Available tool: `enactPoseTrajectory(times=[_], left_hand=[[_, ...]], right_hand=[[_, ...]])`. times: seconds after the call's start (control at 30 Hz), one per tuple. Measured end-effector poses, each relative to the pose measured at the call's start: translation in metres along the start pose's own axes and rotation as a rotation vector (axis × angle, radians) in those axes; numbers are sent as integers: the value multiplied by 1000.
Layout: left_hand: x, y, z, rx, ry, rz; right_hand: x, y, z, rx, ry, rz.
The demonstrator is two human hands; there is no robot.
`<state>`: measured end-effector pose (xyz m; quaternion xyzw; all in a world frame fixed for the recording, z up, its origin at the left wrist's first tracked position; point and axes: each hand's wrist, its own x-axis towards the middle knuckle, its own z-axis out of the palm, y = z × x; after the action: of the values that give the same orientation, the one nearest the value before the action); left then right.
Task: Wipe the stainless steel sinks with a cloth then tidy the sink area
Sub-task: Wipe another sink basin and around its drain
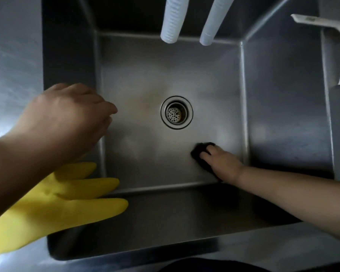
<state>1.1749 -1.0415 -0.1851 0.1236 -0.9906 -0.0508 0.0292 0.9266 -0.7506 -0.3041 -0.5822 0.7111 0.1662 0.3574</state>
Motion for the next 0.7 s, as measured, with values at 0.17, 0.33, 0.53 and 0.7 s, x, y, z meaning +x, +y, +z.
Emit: enactPoseTrajectory(times=[0.17, 0.33, 0.53, 0.7], left_hand=[[-5, -5, -8, 30, -3, -16], [-6, -1, -13, 21, 3, -9], [0, 8, -19, 14, 11, -23], [7, 18, -19, -2, 5, -40]], right_hand=[[58, -92, 3, 125, 145, -263], [109, -186, 3, 18, 180, -592], [107, -183, 8, -52, 68, -758], [78, -136, 18, 31, 45, -709]])
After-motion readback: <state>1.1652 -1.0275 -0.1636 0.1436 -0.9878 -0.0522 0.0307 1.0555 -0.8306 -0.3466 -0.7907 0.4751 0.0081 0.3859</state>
